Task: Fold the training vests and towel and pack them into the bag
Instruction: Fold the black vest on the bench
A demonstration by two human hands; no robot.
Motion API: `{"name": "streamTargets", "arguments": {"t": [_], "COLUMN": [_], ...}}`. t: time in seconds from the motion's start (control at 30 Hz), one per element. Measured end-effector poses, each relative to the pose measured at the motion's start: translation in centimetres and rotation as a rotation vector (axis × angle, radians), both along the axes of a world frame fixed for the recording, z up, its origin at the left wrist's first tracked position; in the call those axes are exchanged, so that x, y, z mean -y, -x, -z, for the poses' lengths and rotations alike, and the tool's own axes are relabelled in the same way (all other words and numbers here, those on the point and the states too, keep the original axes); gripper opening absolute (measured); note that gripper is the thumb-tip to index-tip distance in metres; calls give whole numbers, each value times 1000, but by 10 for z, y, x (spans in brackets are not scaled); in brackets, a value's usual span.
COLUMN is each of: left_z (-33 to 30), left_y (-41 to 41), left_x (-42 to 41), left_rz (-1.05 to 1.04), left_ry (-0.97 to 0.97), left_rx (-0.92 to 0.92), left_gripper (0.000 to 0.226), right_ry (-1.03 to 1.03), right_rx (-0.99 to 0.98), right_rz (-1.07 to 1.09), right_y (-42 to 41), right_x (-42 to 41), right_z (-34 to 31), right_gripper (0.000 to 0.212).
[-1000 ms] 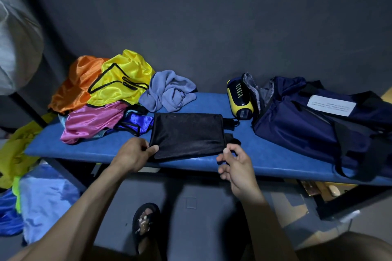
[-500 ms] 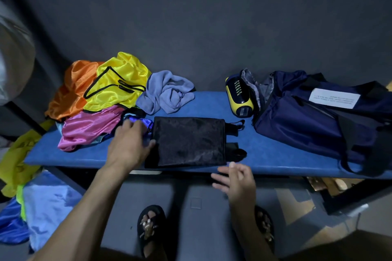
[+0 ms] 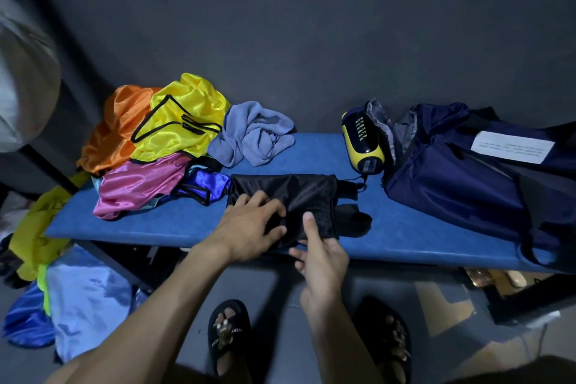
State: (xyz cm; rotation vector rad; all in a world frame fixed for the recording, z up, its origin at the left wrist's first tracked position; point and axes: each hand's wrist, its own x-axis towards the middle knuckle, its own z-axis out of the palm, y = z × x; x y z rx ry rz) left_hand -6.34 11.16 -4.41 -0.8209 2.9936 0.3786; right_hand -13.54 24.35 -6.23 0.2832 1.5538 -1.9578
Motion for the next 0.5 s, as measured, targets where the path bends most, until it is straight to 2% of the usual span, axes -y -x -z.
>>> {"name": "streamTargets", "arguments": {"t": [0.13,0.23,0.27,0.33,0.4,0.47,0.5], "left_z": [-4,-11,-14,-18,-24,-31,-31], "left_y": [-2,-1,1,6,11,14,15], "left_x": [-1,5,8,14,14,11,10], "left_rz": [7,-35,-74,-129,-156,-132,-86], "left_ry": [-64,-101,-95,-107,-288,-635,-802], "left_rx": [2,-31,-73,-242,-377,-363,-341], "left_gripper": [26,20,21,22,44,73,80], "right_ry": [42,79,90,114,144,149,143], "right_rx": [16,-54,-67,-58,-81,-151,-176], "right_rz": [126,93,92,80,10,-138,-208], "right_y": [-1,1,4,12,22,32,38], "right_x": [4,-9,-13,-25,-41,-57,-63], "right_z": [3,6,6,1,-9,-25,-31], "right_gripper": [35,12,3,8,14,19,21]}}
